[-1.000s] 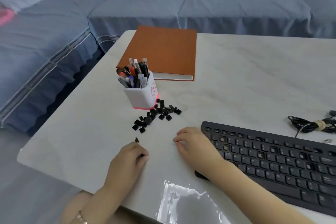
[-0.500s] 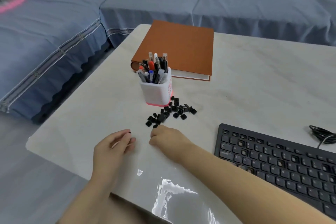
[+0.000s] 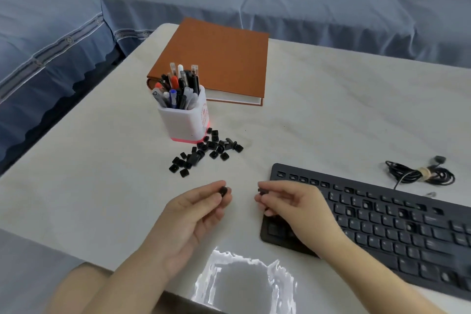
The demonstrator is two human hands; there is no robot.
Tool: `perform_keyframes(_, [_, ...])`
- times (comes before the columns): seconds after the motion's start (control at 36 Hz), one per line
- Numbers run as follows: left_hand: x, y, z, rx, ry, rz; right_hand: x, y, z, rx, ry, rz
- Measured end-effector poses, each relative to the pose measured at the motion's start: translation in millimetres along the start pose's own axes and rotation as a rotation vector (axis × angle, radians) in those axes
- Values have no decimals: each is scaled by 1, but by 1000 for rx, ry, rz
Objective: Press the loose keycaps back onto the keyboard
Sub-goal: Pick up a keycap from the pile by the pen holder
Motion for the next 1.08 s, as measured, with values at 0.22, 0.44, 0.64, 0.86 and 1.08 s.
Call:
perform_keyframes(0.22, [-8, 45, -11, -122, 121, 201, -14, -30, -40, 138, -112, 110])
perform_keyframes(0.44, [-14, 80, -20, -187, 304, 560, -18, -43, -64, 235, -160, 100])
perform_keyframes(0.64, [-30, 97, -15, -177, 247, 666, -16, -57, -79, 250, -121, 203])
perform_keyframes(0.86, [-37, 110, -15, -198, 263, 693, -10, -67, -90, 258, -124, 216])
perform_keyframes(1.08, [-43, 113, -11, -172, 216, 713, -6, -72, -93, 315, -195, 133])
Point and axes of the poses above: each hand's wrist, its own z-axis towards the middle knuckle, its own y-axis out of the palm, x = y × z, the point moved 1 cm from there along z, towards the middle knuckle, and after that the axes turned 11 degrees about -x, right-handed, at the moved point
